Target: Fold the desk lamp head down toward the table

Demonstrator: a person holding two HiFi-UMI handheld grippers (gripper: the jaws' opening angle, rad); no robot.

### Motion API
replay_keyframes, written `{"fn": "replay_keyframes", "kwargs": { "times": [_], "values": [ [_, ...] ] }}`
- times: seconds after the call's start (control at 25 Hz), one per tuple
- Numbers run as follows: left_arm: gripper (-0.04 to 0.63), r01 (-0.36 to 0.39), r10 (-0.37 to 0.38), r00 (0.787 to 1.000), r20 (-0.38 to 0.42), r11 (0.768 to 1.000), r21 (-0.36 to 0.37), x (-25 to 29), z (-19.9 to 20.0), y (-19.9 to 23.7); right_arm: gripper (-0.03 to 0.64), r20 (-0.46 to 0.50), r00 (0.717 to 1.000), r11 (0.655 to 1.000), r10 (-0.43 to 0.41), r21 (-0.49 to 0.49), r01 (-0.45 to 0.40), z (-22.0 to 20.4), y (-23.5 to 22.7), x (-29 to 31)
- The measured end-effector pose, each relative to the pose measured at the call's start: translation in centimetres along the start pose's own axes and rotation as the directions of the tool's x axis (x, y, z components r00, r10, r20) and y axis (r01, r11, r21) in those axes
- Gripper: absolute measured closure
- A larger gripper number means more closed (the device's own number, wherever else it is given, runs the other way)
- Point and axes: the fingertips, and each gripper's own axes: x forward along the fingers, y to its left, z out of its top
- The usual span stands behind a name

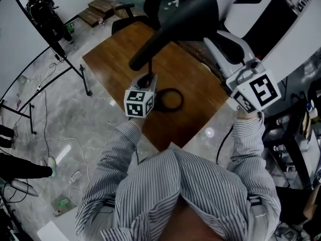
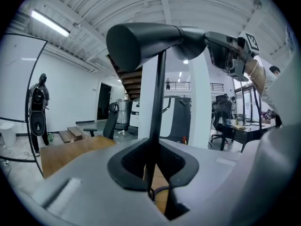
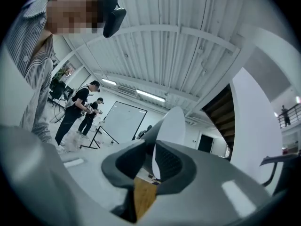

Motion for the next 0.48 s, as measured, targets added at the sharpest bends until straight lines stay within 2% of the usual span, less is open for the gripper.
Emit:
{"fn": "replay_keyframes", "kwargs": {
  "times": [0.04,0.28,0.48],
  "values": [
    [0.555,0.006,-0.006,1.000,0.001,1.000,-0.002,0.11,0.01,-0.12,0.554,0.005,1.000,1.000,0.001,0.009,-0.001,0.01,0.00,-0.01],
    [0.561,0.014,-0.014,1.000,0.003,1.000,-0.022,0.40,0.07,-0.13,0.565,0.025,1.000,0.999,0.010,0.037,-0.011,-0.05,-0.07,-0.33],
    [0.560,0.013,-0.012,1.000,0.003,0.999,-0.037,0.59,0.15,-0.16,0.566,0.003,1.000,0.998,-0.008,0.066,0.008,-0.92,-0.39,-0.93]
  ]
}}
